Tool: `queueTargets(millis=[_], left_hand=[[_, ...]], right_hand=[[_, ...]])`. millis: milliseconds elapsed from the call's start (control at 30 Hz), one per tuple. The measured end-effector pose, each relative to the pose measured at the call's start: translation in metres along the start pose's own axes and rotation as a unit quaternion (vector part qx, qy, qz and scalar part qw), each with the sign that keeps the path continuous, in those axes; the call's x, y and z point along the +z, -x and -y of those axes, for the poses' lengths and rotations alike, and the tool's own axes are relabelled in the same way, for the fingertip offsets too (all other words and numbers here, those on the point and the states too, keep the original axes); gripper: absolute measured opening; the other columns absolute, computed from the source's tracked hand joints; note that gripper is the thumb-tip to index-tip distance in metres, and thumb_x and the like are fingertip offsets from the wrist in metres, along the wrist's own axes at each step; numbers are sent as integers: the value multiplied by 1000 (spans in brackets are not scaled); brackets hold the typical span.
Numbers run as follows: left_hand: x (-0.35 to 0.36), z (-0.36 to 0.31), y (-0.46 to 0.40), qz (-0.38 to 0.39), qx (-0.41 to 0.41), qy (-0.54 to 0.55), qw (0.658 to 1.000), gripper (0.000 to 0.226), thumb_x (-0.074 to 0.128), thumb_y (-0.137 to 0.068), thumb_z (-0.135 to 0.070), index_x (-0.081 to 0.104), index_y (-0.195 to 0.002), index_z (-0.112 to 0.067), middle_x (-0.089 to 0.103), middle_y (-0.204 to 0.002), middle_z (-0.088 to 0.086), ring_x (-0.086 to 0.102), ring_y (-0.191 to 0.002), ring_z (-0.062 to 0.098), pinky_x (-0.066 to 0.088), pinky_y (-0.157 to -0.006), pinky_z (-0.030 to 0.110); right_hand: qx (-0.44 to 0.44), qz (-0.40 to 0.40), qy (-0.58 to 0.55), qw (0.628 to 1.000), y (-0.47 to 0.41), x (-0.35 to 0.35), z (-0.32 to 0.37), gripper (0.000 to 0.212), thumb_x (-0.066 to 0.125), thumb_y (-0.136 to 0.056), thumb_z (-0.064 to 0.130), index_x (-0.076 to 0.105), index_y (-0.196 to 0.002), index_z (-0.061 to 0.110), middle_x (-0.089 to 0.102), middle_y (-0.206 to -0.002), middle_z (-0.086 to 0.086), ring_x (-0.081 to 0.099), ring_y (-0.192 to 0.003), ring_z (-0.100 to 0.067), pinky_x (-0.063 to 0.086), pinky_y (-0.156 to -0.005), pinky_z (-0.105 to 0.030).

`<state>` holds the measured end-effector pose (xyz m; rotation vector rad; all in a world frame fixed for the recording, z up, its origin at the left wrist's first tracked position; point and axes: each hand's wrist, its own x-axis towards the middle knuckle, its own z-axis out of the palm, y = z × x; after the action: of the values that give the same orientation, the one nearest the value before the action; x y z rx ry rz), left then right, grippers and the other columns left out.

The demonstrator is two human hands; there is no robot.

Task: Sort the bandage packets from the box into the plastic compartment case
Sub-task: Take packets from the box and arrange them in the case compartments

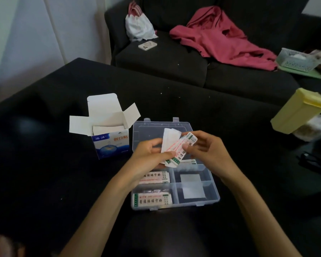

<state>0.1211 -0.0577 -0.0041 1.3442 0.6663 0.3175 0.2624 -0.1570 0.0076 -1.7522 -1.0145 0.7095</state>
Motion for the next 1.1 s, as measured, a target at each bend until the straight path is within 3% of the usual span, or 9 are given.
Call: queueTargets(millis=[133, 267, 433, 667, 833, 1100], left_hand=[[3, 1, 0, -14, -3, 29, 999, 22, 56, -92, -15, 58, -98, -35, 74, -92, -5, 71, -85, 9, 58, -73, 25], [-4, -1, -1, -74, 0, 37, 997, 27, 52, -95, -14, 58, -117, -27, 72, -102, -6, 69, -92, 9, 58, -76, 28], [-12, -4, -1, -142, 18, 27, 989, 33, 49, -96, -12, 52, -128, -20, 67, -116, 0, 64, -96, 8, 57, -74, 26], [-10, -3, -4, -141, 31, 11, 989, 35, 49, -96, -12, 50, -131, -19, 65, -120, 1, 62, -93, 5, 57, -65, 18], [-12, -3, -4, -153, 32, 7, 988, 35, 49, -96, -12, 50, -130, -18, 64, -123, 2, 62, -95, 7, 57, -67, 19], [-11, -5, -4, -158, 30, 4, 987, 36, 50, -96, -13, 50, -131, -18, 60, -128, 3, 61, -103, 11, 56, -66, 18]], right_hand=[[-19, -20, 13, 1000, 0, -6, -1, 26, 60, -88, 9, 58, -110, 21, 66, -99, 5, 67, -89, -3, 54, -67, -17], [15, -74, -29, 997, 3, -17, -8, 26, 58, -89, 7, 58, -108, 24, 64, -100, 5, 66, -90, -7, 54, -64, -15], [65, -111, 106, 986, -2, -21, -25, 21, 62, -87, 11, 58, -104, 21, 61, -94, 10, 62, -82, -2, 51, -56, -10], [66, -90, 243, 963, -14, 3, -35, 17, 65, -86, 17, 58, -101, 21, 67, -101, 2, 60, -76, -4, 50, -55, -15], [74, -131, 308, 939, -13, 6, -39, 20, 70, -82, 26, 59, -99, 22, 69, -99, 1, 59, -71, -4, 44, -50, -11], [125, -39, 355, 926, -24, 6, -39, 27, 73, -77, 38, 63, -97, 24, 65, -97, 4, 59, -75, -6, 52, -63, -22]])
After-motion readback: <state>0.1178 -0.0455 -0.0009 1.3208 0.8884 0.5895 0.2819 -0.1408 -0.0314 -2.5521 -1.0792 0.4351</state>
